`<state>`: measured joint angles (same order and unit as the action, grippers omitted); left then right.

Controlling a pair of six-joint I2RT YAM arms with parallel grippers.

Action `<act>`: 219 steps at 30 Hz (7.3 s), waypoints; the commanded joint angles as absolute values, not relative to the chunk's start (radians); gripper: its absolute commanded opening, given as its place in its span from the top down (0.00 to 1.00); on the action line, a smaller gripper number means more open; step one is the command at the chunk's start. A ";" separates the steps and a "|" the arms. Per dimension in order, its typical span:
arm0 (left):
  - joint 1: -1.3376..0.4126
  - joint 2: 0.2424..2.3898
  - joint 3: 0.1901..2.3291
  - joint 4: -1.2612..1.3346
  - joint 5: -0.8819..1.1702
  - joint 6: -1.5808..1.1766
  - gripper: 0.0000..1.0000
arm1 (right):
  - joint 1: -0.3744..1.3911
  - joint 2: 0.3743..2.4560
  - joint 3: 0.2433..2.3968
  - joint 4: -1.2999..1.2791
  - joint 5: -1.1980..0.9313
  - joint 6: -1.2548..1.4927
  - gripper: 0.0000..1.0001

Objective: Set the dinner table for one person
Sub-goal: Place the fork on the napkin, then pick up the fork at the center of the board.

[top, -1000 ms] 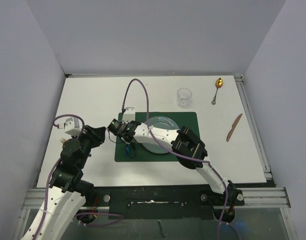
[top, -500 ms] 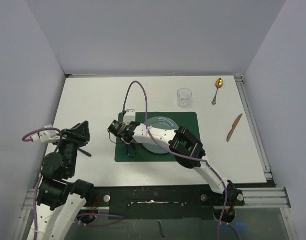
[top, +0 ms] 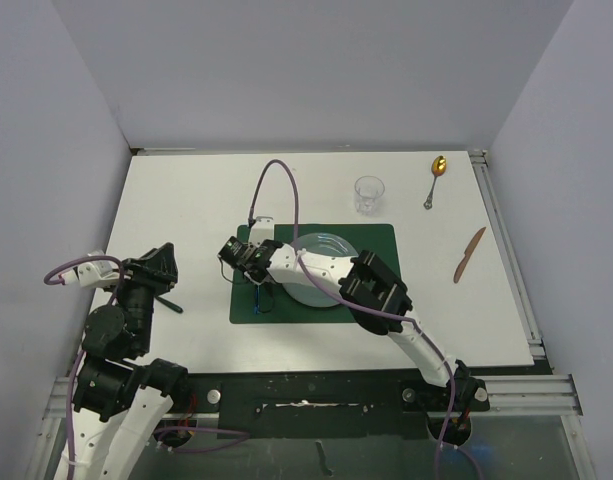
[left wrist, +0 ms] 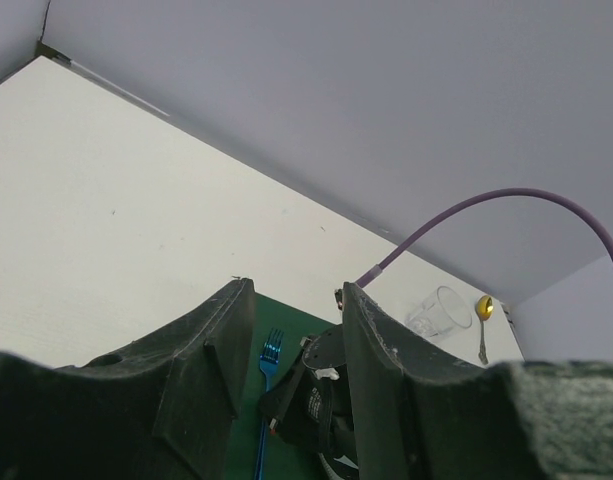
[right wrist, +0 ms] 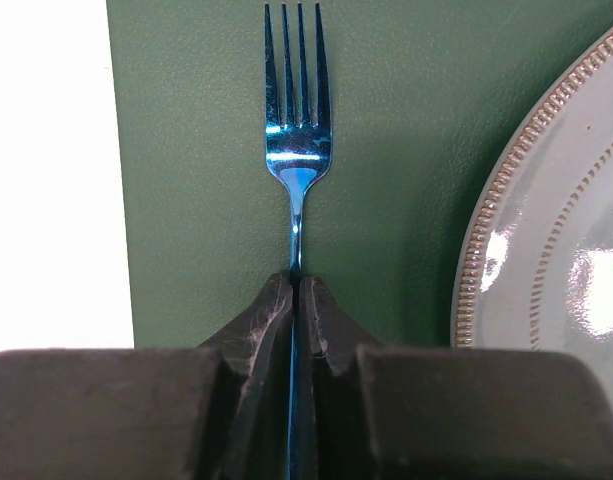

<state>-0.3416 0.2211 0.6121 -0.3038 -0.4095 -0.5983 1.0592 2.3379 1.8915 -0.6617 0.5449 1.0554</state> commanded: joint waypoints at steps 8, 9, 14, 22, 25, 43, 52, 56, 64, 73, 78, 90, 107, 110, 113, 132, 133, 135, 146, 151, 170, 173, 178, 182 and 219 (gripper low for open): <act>-0.345 0.233 0.620 -0.262 -0.404 -0.594 0.62 | 1.030 2.317 1.890 -0.666 0.544 1.017 1.00; -0.345 0.235 0.618 -0.261 -0.401 -0.595 0.62 | 1.028 2.313 1.886 -0.666 0.545 1.013 1.00; -0.345 0.238 0.614 -0.258 -0.399 -0.598 0.62 | 1.018 2.309 1.882 -0.674 0.531 1.002 1.00; -0.345 0.241 0.600 -0.247 -0.391 -0.606 0.62 | 1.017 2.292 1.882 -0.703 0.528 0.997 1.00; -0.345 0.248 0.593 -0.238 -0.384 -0.610 0.62 | 1.017 2.274 1.882 -0.716 0.540 0.997 1.00; -0.346 0.256 0.568 -0.215 -0.372 -0.621 0.62 | 1.027 2.262 1.898 -0.763 0.565 1.000 1.00; -0.345 0.256 0.565 -0.211 -0.367 -0.621 0.62 | 1.027 2.263 1.904 -0.765 0.566 0.995 0.88; -0.345 0.256 0.563 -0.210 -0.365 -0.622 0.62 | 1.029 2.259 1.904 -0.768 0.573 0.990 0.79; -0.345 0.257 0.556 -0.205 -0.362 -0.626 0.62 | 1.035 2.251 1.908 -0.767 0.584 0.980 0.76; -0.345 0.261 0.547 -0.197 -0.359 -0.629 0.62 | 1.044 2.232 1.923 -0.765 0.604 0.968 0.76; -0.345 0.267 0.542 -0.190 -0.356 -0.630 0.62 | 1.050 2.216 1.926 -0.766 0.616 0.961 0.76; -0.345 0.263 0.543 -0.192 -0.358 -0.630 0.62 | 1.058 2.203 1.939 -0.758 0.626 0.948 0.77; -0.345 0.490 0.650 -0.288 -0.277 -0.624 0.62 | 1.081 1.859 1.817 -0.968 0.978 1.013 0.85; -0.345 0.598 0.735 -0.367 -0.262 -0.632 0.62 | 1.080 1.760 1.787 -1.084 1.094 1.069 0.85; -0.347 0.704 0.805 -0.420 -0.226 -0.642 0.65 | 1.072 1.675 1.754 -1.163 1.155 1.100 0.86; -0.329 1.203 1.251 -1.023 -0.730 -0.703 0.63 | 1.064 1.178 1.266 -1.050 1.142 1.117 0.88; -0.319 1.204 1.243 -1.023 -0.710 -0.714 0.63 | 1.064 1.162 1.249 -1.038 1.138 1.111 0.88; -0.282 1.189 1.212 -0.987 -0.636 -0.702 0.63 | 1.063 1.122 1.217 -1.018 1.130 1.102 0.88; -0.190 1.226 1.216 -1.096 -0.643 -0.723 0.63 | 1.066 0.922 1.071 -0.866 1.054 0.979 0.88; -0.187 1.156 1.115 -0.986 -0.460 -0.826 0.63 | 1.070 0.882 1.009 -0.877 1.038 1.008 0.88; -0.182 1.058 0.816 -0.876 -0.523 -1.335 0.64 | 1.073 0.601 0.862 -0.812 0.978 0.937 0.88; -0.183 1.070 0.771 -0.869 -0.517 -1.401 0.65 | 1.073 0.639 0.849 -0.749 0.934 0.908 0.88; -0.181 1.082 0.700 -0.801 -0.459 -1.486 0.66 | 1.074 0.689 0.833 -0.689 0.894 0.878 0.88; -0.181 1.110 0.701 -0.829 -0.487 -1.524 0.67 | 1.073 0.655 0.806 -0.667 0.880 0.871 0.88; 0.109 1.306 0.626 -0.608 -0.249 -1.336 0.69 | 1.074 0.587 0.764 -0.666 0.866 0.916 0.89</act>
